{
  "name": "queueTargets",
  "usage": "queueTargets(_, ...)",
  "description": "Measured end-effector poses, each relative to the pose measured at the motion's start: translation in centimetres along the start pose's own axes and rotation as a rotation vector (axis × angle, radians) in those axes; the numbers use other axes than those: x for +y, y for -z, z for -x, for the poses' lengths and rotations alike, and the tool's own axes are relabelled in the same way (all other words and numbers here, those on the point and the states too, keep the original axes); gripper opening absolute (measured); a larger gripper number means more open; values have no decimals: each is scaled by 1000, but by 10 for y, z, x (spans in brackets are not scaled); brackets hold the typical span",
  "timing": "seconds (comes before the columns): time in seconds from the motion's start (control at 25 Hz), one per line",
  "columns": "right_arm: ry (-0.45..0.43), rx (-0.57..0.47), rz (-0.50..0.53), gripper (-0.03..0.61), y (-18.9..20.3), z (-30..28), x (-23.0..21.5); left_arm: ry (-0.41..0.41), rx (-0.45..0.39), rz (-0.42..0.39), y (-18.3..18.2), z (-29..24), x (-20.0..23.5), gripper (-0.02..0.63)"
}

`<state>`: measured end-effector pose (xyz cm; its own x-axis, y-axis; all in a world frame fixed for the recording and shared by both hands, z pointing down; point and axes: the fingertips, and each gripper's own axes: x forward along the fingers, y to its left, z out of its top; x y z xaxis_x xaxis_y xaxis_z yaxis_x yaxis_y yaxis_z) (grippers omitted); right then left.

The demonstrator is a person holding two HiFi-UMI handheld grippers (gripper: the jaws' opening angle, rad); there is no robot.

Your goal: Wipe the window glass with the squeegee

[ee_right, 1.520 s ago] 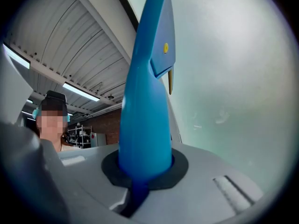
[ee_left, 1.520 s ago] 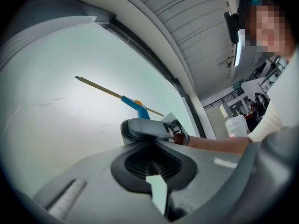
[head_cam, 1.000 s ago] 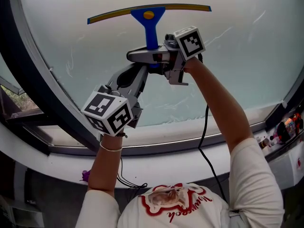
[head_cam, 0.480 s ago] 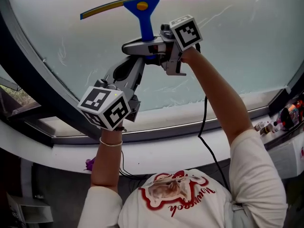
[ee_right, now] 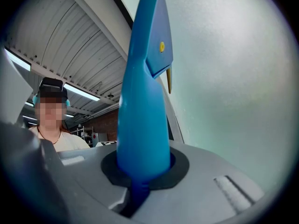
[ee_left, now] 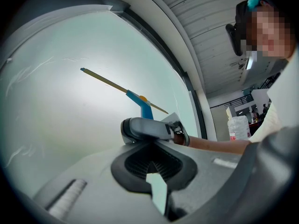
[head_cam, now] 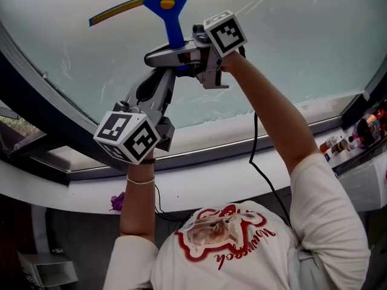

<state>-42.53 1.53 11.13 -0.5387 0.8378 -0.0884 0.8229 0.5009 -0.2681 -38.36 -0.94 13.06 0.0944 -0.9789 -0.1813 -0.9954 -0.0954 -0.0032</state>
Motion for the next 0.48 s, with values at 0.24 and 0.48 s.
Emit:
queueTargets(0.24,-16,-8,-16,35,8,-2,3,-4,9,7,7,4,-2,6)
queueTargets(0.48,-11,-15,-42,37,23,1,2,-3,29,24,22,8,-6,6)
